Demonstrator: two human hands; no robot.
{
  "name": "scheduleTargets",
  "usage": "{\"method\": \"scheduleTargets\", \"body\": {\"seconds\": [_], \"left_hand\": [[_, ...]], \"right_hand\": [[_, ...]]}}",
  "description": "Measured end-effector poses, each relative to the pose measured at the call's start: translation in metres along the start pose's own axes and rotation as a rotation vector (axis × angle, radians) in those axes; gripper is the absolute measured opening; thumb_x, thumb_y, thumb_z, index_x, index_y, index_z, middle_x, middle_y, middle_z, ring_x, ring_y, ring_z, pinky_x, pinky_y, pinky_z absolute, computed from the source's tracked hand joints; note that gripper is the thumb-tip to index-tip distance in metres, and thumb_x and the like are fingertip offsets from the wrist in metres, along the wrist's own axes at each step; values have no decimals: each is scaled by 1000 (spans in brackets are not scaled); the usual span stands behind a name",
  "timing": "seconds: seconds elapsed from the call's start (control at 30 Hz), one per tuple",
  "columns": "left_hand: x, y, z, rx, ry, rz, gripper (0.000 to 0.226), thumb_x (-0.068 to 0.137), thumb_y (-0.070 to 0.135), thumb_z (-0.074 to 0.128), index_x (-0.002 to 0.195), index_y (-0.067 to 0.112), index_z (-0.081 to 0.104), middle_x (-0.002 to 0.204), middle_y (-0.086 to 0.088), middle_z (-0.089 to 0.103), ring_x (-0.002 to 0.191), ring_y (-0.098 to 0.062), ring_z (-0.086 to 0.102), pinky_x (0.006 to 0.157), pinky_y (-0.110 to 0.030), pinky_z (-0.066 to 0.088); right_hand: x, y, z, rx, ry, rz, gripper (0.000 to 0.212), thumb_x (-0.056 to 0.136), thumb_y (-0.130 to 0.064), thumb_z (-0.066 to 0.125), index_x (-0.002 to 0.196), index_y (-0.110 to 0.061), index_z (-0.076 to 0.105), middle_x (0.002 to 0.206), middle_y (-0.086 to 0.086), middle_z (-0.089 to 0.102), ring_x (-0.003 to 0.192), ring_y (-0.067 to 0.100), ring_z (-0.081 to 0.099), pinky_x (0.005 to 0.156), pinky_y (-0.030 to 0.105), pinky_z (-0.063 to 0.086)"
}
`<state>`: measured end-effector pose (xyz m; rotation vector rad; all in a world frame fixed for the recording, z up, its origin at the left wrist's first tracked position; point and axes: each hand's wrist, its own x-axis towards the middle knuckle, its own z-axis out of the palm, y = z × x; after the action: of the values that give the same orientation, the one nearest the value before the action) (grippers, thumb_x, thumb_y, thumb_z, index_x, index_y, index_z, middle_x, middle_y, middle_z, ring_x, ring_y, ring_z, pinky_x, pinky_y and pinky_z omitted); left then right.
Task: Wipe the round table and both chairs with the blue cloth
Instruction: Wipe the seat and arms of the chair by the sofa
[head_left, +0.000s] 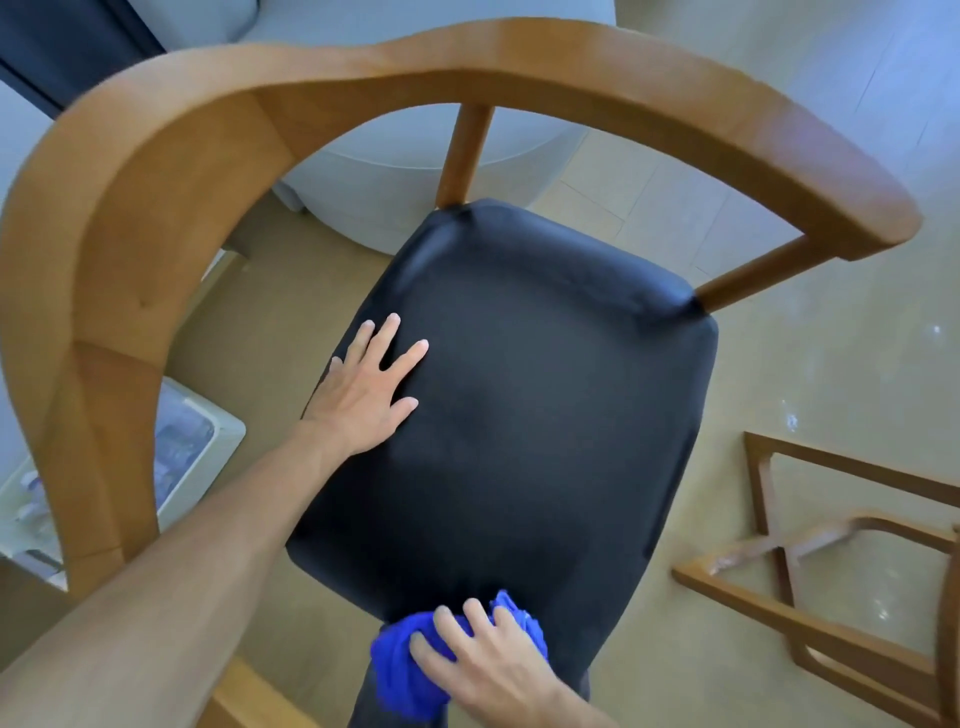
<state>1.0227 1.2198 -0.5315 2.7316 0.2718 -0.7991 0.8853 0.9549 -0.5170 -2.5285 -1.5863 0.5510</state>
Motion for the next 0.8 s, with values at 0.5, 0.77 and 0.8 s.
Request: {"method": "scheduleTargets", "body": {"seconds": [0.5, 0.77, 0.8], "left_hand": [[-4, -2, 4, -6, 16, 14, 64, 100, 37, 43, 153, 37, 8, 160, 3, -19, 148, -22, -15, 118, -53, 15], [-26, 7, 13, -8, -6, -71, 63, 101, 30, 43, 152, 39, 7, 159, 3, -20, 147, -26, -16, 112, -60, 23], [-30, 9, 15, -4, 1, -95, 63, 101, 31, 43, 152, 39, 7, 159, 2, -19, 147, -27, -16, 112, -61, 24]], "right_hand": [[90, 131, -69, 72, 214, 867, 68, 80, -16, 62, 143, -25, 38, 124, 10, 45, 91, 32, 48, 61, 36, 46], [6, 17, -17, 17, -153, -7, 74, 50, -23, 77, 121, -32, 56, 98, 0, 62, 62, 19, 51, 48, 26, 45], [7, 27, -21, -38, -161, -110, 70, 56, -25, 75, 122, -33, 53, 98, 0, 61, 63, 19, 51, 49, 26, 44]]}}
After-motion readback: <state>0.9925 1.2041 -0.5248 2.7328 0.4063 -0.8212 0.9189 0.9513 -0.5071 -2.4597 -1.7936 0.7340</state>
